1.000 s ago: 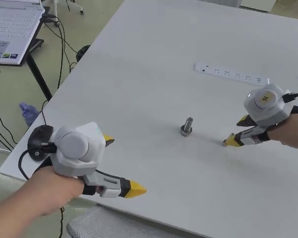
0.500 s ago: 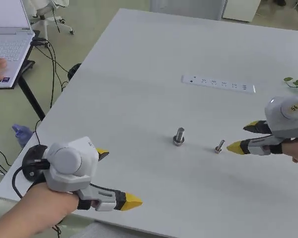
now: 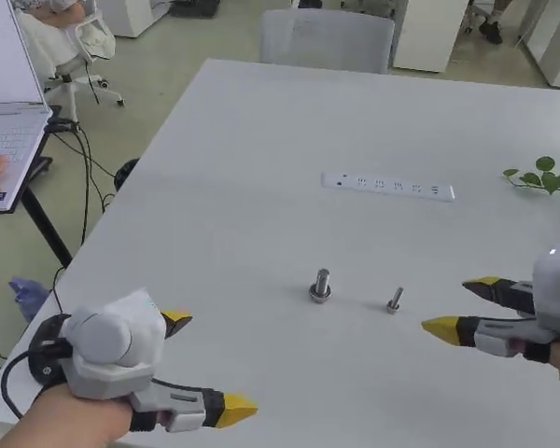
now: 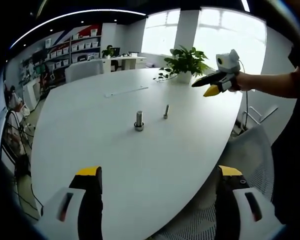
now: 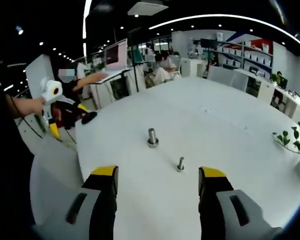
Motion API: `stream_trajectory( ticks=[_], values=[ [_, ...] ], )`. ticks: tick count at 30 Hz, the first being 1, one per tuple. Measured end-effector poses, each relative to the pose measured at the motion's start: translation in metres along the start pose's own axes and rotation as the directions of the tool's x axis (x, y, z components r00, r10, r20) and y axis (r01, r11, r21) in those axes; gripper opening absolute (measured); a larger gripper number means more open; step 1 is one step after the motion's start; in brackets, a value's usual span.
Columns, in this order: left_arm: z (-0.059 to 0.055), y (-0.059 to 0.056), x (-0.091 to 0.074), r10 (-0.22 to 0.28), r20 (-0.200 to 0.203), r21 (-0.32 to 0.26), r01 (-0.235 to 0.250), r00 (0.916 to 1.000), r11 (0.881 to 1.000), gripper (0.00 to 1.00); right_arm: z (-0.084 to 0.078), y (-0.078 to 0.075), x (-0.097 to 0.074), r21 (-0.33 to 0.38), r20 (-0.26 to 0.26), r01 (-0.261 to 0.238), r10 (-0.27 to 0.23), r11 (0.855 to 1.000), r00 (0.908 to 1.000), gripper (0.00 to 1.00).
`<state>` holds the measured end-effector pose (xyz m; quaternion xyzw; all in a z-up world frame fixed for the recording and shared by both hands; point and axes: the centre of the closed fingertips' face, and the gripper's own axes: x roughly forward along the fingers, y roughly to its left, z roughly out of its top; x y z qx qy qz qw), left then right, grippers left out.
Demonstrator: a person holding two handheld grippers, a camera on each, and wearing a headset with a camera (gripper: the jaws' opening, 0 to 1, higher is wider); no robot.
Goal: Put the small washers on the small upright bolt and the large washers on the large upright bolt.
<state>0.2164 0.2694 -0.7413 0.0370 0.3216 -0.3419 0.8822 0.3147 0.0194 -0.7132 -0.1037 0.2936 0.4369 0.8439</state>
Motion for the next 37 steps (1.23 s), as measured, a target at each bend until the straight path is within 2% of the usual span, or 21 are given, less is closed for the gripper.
stream_trajectory(
  ticks=[5, 7, 9, 10, 11, 14, 19, 23, 29, 32, 37],
  values=[
    [0.007, -0.001, -0.002, 0.013, 0.029, -0.016, -0.013, 0.9995, 1.0, 0.95, -0.011, 0.013, -0.012, 0.016, 0.011, -0.005, 0.005, 1.0, 0.9999, 0.71],
    [0.008, -0.001, -0.001, 0.013, 0.041, -0.039, -0.012, 0.9991, 0.999, 0.94, -0.017, 0.014, -0.017, 0.018, 0.017, -0.004, 0.004, 1.0, 0.9998, 0.72],
    [0.008, 0.0, -0.001, 0.021, 0.044, -0.042, -0.019, 0.9988, 0.999, 0.94, -0.022, 0.016, -0.021, 0.051, 0.031, -0.001, -0.001, 0.999, 0.9995, 0.73],
    [0.008, 0.001, -0.001, 0.024, 0.047, -0.043, -0.022, 0.9986, 0.999, 0.94, -0.026, 0.009, -0.024, 0.065, 0.032, 0.007, -0.009, 0.998, 0.9995, 0.74],
    [0.008, 0.001, -0.001, 0.026, 0.051, -0.046, -0.024, 0.9983, 0.999, 0.94, -0.028, 0.009, -0.026, 0.073, 0.033, 0.011, -0.014, 0.997, 0.9994, 0.75],
    [0.008, 0.001, -0.001, 0.031, 0.054, -0.046, -0.029, 0.998, 0.999, 0.94, -0.034, 0.013, -0.033, 0.086, 0.067, 0.015, -0.021, 0.996, 0.9975, 0.8],
    [0.008, -0.004, -0.002, 0.02, 0.074, -0.041, -0.017, 0.997, 0.999, 0.96, -0.043, 0.016, -0.035, 0.124, 0.097, 0.018, -0.031, 0.992, 0.9948, 0.86],
    [0.004, -0.007, -0.002, 0.015, 0.073, -0.045, -0.011, 0.9972, 0.999, 0.96, -0.051, 0.02, -0.034, 0.144, 0.106, 0.01, -0.026, 0.989, 0.994, 0.89],
    [0.0, -0.005, -0.004, 0.018, 0.073, -0.073, -0.013, 0.9972, 0.997, 0.96, -0.053, 0.032, -0.034, 0.156, 0.145, -0.014, -0.009, 0.988, 0.9893, 0.97],
    [-0.002, -0.004, -0.005, 0.019, 0.082, -0.095, -0.012, 0.9965, 0.995, 0.96, -0.058, 0.035, -0.034, 0.154, 0.134, -0.008, -0.013, 0.988, 0.9908, 0.99],
    [-0.003, -0.005, -0.008, 0.024, 0.086, -0.082, -0.017, 0.996, 0.996, 0.96, -0.067, 0.037, -0.035, 0.167, 0.119, -0.011, -0.01, 0.986, 0.9928, 1.0]
  ],
)
